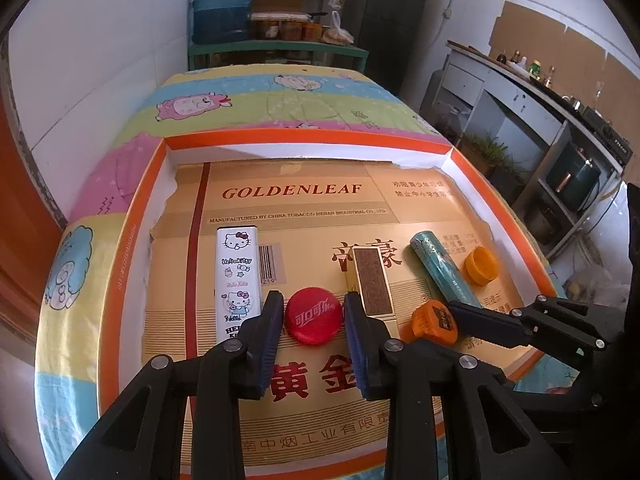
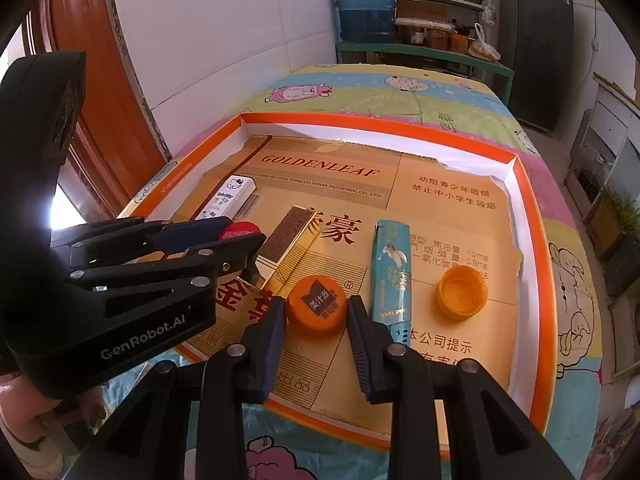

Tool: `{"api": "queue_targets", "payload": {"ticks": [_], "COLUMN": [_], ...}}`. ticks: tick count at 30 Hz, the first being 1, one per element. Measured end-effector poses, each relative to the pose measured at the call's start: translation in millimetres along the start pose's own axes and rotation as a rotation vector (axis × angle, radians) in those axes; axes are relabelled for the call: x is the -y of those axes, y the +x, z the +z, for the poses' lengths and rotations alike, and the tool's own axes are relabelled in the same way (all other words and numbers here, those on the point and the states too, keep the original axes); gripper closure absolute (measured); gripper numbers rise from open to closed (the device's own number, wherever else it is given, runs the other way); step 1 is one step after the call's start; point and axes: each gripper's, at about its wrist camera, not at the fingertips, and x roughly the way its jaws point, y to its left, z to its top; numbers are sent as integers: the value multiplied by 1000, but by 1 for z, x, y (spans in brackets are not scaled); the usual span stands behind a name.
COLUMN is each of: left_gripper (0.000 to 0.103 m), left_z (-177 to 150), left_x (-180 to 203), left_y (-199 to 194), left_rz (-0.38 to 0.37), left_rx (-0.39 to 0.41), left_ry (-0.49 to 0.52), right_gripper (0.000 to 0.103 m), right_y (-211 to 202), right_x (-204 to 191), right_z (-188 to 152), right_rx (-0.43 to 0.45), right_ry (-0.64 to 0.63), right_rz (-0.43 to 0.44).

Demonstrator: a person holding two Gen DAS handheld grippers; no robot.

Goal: Organize rigid objects
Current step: 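Open the left gripper to drop the red cap while the right releases the orange cap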

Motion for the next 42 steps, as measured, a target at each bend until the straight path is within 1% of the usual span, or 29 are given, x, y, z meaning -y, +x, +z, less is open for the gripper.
{"api": "queue_targets", "payload": {"ticks": [5,8,27,42], "left_gripper": [63,61,61,61], "left_z": [1,2,0,-17], "left_x": [0,-1,-4,-2], "left_y": [-5,-8,-25,-46], "left_rz": [-8,-10,2,-3], "left_rx": [18,29,46,54], "left_ry": [-3,-7,-21,-35], "right_gripper": [71,71,71,71], "right_y": [-1,-1,-11,-32], "right_x": [0,0,-3,-8], "right_z": [0,0,-1,-5], "right_rx": [1,1,12,40], "right_ry": [2,4,2,16], "right_rz": [-4,-5,-8,-20]}}
